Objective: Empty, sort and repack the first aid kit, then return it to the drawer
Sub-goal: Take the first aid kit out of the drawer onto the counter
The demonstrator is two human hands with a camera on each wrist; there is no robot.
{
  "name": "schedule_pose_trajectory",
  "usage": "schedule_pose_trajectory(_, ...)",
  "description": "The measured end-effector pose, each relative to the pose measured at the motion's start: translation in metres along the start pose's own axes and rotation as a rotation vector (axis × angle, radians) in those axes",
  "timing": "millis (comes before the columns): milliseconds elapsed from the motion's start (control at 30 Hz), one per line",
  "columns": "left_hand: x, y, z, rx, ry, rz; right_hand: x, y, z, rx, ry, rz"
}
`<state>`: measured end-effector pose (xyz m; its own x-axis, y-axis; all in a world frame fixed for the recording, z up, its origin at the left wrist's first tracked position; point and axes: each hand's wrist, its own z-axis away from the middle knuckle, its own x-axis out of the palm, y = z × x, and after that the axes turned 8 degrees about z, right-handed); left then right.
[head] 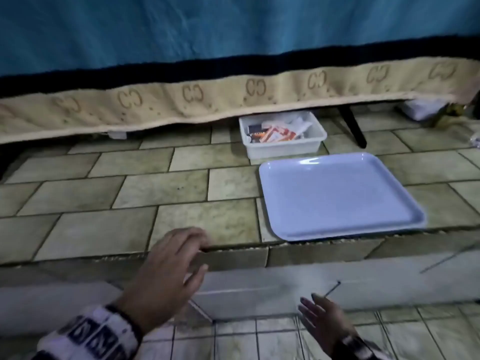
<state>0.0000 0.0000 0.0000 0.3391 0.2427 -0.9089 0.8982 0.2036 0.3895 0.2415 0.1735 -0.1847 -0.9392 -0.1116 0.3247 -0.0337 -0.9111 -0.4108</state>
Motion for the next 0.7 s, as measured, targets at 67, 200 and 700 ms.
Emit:
schedule_pose_trajectory(67, 0.01, -0.003, -0.019, -0.102, -0.092, -0.066, 0.009, -0.003, -0.019, -0.012, 0.02, -0.072)
schedule_pose_trajectory(200, 0.024, -0.016, -0.033, -0.212, -0.215, -0.137, 0.028, -0.005, -0.047, -0.008, 0.018, -0.353)
schedule_pose_trajectory(700, 0.026, -0.018, -0.035, -0.224, -0.17, -0.098, 0.012, 0.021, -0.035, 0.045, 0.063, -0.628)
